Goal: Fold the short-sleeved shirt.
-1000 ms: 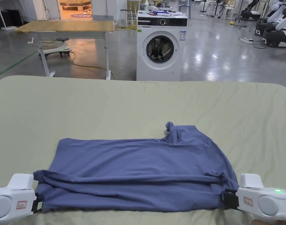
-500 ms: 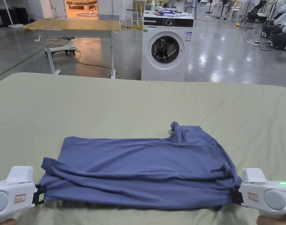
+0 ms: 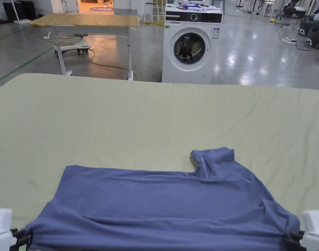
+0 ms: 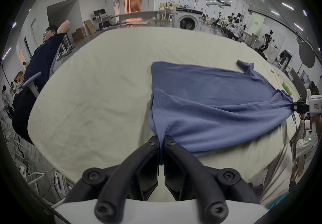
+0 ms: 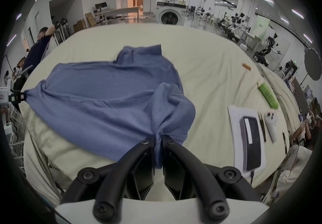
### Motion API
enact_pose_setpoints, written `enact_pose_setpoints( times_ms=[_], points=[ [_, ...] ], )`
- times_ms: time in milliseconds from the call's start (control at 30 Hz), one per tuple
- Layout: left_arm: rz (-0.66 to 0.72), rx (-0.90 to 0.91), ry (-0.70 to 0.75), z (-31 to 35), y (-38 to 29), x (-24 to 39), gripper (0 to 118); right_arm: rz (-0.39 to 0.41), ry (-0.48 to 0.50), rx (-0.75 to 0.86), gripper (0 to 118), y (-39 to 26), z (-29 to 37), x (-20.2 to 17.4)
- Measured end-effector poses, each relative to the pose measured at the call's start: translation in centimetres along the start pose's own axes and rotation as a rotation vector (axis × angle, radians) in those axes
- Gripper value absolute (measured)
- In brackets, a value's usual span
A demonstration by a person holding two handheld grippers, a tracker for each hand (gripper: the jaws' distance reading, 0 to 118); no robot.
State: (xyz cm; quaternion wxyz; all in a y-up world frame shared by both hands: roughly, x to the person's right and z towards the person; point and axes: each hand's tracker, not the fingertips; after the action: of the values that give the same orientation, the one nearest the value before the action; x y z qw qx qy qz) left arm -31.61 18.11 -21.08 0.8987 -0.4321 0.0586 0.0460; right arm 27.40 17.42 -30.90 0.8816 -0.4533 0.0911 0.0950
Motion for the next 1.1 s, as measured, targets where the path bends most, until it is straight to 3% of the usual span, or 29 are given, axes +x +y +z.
enact_pose_setpoints(
  times_ms=[200,467,533,633,667,700,900,967,1000,1033,1100],
  points=[
    [0.02,-0.096,0.017,-1.4,-5.0,-0.4,0,-0.026,-0.015,-0.093,7,-5.2,-1.9,-1.0],
    [0.009,-0.09,0.052,-2.6,-5.4,0.6,1,-0.021,-0.059,-0.056,10,-6.8,-3.8,-2.3],
    [0.011,-0.084,0.05,-2.2,-5.0,0.8,3,-0.021,-0.067,-0.052,23,-6.5,-3.1,-2.3],
    [0.016,-0.052,0.038,-1.4,-3.7,0.9,34,0.0,-0.155,-0.041,67,-5.4,-1.5,-2.3],
    [0.013,-0.017,0.039,-0.9,-3.2,1.3,50,0.0,-0.179,-0.015,70,-5.0,-0.8,-2.3],
    [0.009,0.022,0.039,-0.5,-2.7,1.5,54,-0.006,-0.191,0.018,70,-4.5,-0.1,-2.3],
    [-0.016,0.259,0.001,2.0,1.6,4.2,52,-0.046,-0.233,0.23,70,-1.1,3.9,-3.2],
    [-0.033,0.345,0.014,2.2,2.2,4.8,45,-0.05,-0.221,0.333,69,-0.3,4.8,-4.1],
    [-0.043,0.38,0.024,2.5,2.6,5.3,37,-0.056,-0.212,0.381,64,0.1,5.0,-4.6],
    [-0.053,0.417,0.037,2.7,2.9,5.8,26,-0.06,-0.192,0.431,49,0.4,5.3,-5.3],
    [-0.069,0.478,0.056,2.9,3.0,6.6,15,-0.08,-0.147,0.509,17,1.0,5.5,-6.3]
  ],
)
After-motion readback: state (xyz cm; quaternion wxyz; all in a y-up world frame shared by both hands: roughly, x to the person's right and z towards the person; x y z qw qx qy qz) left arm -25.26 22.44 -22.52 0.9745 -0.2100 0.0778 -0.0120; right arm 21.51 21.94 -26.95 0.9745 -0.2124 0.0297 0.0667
